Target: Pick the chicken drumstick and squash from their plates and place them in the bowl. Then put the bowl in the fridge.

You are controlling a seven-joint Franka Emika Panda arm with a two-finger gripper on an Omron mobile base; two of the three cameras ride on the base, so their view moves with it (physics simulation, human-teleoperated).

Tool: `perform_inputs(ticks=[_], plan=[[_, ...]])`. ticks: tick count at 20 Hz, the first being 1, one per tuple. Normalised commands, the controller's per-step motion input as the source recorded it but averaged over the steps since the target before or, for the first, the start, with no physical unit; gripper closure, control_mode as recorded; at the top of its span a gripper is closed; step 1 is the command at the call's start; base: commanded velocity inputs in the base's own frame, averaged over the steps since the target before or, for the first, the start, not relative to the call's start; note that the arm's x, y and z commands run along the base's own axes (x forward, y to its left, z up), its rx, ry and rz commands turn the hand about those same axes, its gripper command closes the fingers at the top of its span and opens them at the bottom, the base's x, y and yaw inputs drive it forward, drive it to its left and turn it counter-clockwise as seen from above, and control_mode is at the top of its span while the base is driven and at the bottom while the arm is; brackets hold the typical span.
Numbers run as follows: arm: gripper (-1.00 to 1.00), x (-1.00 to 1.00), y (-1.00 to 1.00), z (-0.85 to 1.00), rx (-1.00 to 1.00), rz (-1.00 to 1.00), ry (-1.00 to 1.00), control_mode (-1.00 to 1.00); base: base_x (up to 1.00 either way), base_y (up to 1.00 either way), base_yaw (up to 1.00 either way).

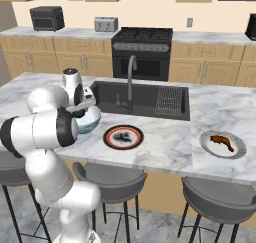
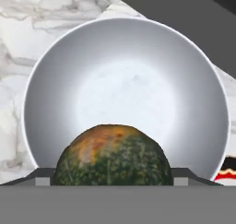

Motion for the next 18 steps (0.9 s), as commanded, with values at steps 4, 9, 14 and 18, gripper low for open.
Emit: perform_inputs(ticks=[4, 9, 14, 18], plan=[[1.00, 0.23, 0.31, -0.26, -0.16, -0.11, 0.07, -1.00, 0.00, 0.00, 0.00], [1.00, 0.13, 0.04, -0.19, -0.05, -0.07, 0.08, -1.00, 0.00, 0.00, 0.00], [1.00, 0.13, 0.00, -0.11, 0.00, -0.07, 0.04, -1.00, 0.00, 0.00, 0.00], [1.00, 0.16, 0.00, -0.09, 0.00, -0.04, 0.06, -1.00, 0.00, 0.00, 0.00]])
